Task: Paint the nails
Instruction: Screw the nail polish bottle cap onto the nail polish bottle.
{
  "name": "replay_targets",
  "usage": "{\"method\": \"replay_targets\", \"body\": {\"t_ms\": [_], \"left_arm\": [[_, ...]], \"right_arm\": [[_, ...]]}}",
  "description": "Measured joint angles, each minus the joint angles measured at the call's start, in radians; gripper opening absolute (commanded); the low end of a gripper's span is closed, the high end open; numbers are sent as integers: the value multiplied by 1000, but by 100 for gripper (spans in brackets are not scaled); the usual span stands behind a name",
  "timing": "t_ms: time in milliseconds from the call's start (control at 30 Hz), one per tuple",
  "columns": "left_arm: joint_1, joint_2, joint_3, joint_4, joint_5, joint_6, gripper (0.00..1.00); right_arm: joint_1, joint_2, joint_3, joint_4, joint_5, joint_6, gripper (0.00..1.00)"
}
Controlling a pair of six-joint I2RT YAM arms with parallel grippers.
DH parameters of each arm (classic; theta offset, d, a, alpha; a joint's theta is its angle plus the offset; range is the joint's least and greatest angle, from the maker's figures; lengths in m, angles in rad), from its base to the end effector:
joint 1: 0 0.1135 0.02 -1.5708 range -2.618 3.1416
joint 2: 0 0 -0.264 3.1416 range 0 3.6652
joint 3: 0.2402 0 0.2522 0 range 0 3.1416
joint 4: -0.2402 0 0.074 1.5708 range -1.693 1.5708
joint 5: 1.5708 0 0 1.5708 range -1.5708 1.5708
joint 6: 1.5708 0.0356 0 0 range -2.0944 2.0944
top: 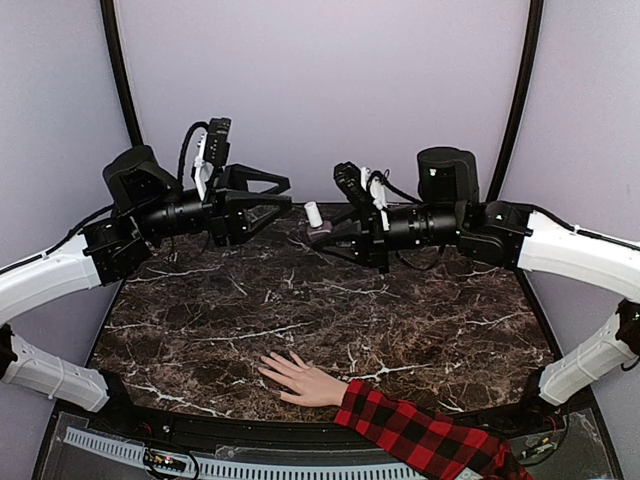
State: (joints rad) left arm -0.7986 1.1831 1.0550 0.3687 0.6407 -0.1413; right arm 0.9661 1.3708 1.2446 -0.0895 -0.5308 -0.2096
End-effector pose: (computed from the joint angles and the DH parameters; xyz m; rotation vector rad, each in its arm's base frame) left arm 0.1734 -0.2086 0.4106 0.9910 1.1099 -1.1966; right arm 0.1673 0.2738 0.3785 -1.3470 1.3000 1.0054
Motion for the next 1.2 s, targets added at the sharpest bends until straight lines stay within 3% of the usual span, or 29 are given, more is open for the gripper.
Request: {"method": "replay_targets", "body": {"t_ms": [267,533,900,1200], "left_arm": [[0,16,10,-84,-177,-2,57],[0,76,19,-89,-236,-72,54],[0,138,49,-86,-267,-136,48],[0,153,63,-87,-269,-154,34]], "right_arm": [[0,42,1,10,212,52,0],[2,77,31,14,332,85,0],[16,102,54,8,393,91,0],[28,112,69,-11,405,87,0]]}}
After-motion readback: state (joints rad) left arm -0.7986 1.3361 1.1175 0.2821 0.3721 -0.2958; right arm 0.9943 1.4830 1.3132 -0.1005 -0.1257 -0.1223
